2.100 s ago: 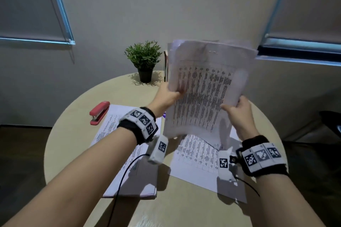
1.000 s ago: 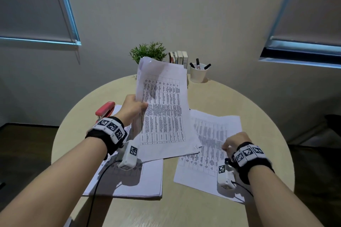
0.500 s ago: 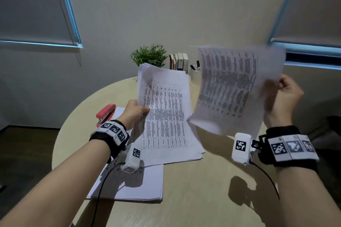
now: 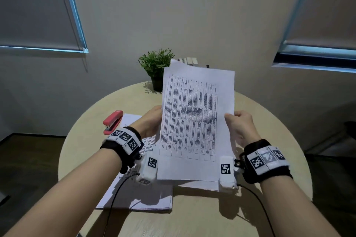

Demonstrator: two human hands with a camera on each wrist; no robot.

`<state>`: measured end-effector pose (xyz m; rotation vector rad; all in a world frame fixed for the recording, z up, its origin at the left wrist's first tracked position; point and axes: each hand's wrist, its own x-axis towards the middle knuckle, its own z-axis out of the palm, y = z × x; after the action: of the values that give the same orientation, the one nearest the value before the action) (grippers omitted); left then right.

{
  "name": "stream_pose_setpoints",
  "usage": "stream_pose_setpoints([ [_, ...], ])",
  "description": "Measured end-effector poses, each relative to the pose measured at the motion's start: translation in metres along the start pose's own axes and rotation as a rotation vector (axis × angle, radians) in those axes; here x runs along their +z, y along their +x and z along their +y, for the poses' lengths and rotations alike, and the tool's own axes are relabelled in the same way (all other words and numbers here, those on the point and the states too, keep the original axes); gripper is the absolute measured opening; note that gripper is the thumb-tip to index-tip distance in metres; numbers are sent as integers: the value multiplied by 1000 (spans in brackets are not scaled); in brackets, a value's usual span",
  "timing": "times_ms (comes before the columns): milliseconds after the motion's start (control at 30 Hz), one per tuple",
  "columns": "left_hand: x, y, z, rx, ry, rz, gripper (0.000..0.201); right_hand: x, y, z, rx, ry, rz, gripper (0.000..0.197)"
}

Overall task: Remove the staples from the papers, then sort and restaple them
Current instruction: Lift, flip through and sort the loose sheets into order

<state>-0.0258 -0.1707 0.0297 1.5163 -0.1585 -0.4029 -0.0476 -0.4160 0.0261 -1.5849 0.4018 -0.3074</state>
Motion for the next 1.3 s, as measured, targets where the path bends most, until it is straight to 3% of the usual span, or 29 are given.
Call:
stream_pose_setpoints([
  [100, 9, -2, 0, 16, -145, -93, 71, 1, 1, -2, 6, 46, 41, 26],
  [133, 12, -2, 2, 31, -167, -100, 74, -1, 1, -5, -5, 38, 63, 30],
  [200, 19, -5, 8, 82, -93, -28, 59, -6, -1, -13, -69, 4, 62, 21],
  [300, 27, 3, 24, 266, 158, 186, 19, -14, -5, -29, -256, -27, 19, 19],
  [433, 43, 2, 53, 481, 211, 278, 11, -21, -4, -53, -445, -56, -16, 30],
  [533, 49, 6, 62, 506, 49, 261, 24, -24, -3, -61, -511, -47, -28, 40],
  [600, 49, 12, 56, 459, 39, 207, 26, -26, 4, -50, -451, -64, -40, 40],
  [667, 51, 18, 43, 353, 72, 174, 38, -28, 11, -30, -334, -139, -60, 55],
  [733, 54, 23, 29, 286, 111, 188, 36, -28, 14, -10, -226, -189, -71, 68],
  [833, 54, 29, 17, 281, 102, 269, 33, -28, 16, 16, -65, -178, 132, 81],
  [900, 49, 34, 15, 265, 37, 344, 31, -32, 13, 30, 166, -111, 242, 95],
  [933, 46, 37, 14, 259, -23, 378, 30, -34, 12, 37, 291, -8, 190, 94],
  [967, 44, 38, 14, 242, -100, 408, 31, -34, 10, 42, 384, 127, 78, 76],
  [1033, 42, 39, 11, 175, -277, 442, 43, -31, 3, 39, 495, 342, -142, 19],
  [1067, 41, 40, 8, 144, -358, 421, 50, -30, 1, 37, 507, 406, -189, 14],
  [1133, 39, 38, 5, 103, -436, 343, 46, -30, 6, 35, 445, 441, -177, 19],
  [1233, 23, 30, 5, 127, -505, 321, 10, -42, 21, 29, 280, 293, 26, 14],
  [1300, 4, 28, 4, 152, -468, 363, 18, -57, 20, 19, 184, 298, 139, 19],
])
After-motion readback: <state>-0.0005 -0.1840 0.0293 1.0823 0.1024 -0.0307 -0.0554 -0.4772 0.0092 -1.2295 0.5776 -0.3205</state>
